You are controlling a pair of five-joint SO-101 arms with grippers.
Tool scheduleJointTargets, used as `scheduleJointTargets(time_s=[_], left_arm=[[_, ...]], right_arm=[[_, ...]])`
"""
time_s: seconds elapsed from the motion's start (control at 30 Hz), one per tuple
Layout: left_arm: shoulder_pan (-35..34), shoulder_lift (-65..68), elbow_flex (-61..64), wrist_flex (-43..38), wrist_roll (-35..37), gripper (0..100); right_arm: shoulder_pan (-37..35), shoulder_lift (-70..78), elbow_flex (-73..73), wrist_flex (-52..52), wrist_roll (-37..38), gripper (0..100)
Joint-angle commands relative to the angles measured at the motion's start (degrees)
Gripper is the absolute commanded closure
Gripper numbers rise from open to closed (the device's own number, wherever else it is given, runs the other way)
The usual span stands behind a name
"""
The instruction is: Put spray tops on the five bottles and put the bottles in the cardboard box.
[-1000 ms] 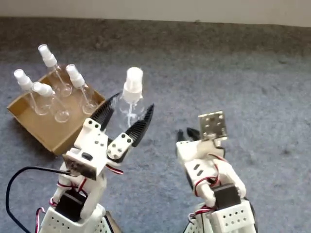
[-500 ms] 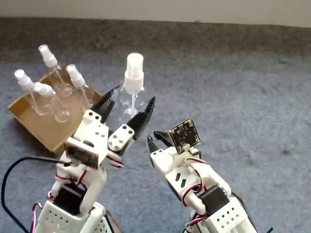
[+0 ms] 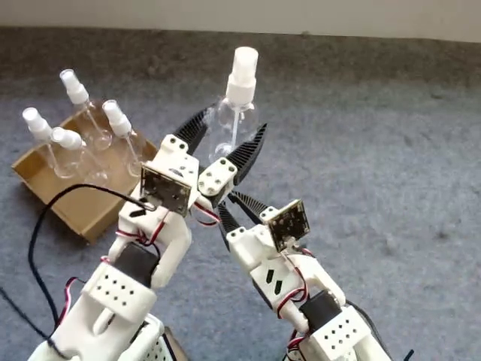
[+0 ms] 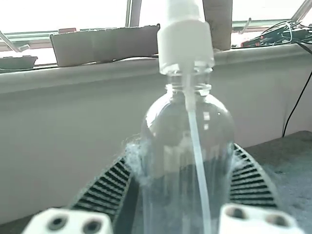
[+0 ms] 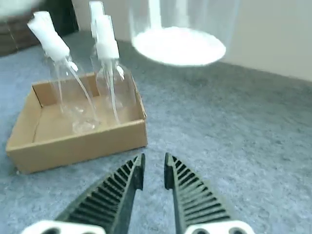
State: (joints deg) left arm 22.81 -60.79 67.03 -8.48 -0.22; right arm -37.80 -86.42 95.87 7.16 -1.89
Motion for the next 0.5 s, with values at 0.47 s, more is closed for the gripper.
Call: scheduleJointTargets(time_s=[0.47], left_arm=[[1.1,20.0,0.84,-20.75,9.23,88]], right_arm=[[-0.04,-0.75,7.6,-13.49,0.53,94.0]])
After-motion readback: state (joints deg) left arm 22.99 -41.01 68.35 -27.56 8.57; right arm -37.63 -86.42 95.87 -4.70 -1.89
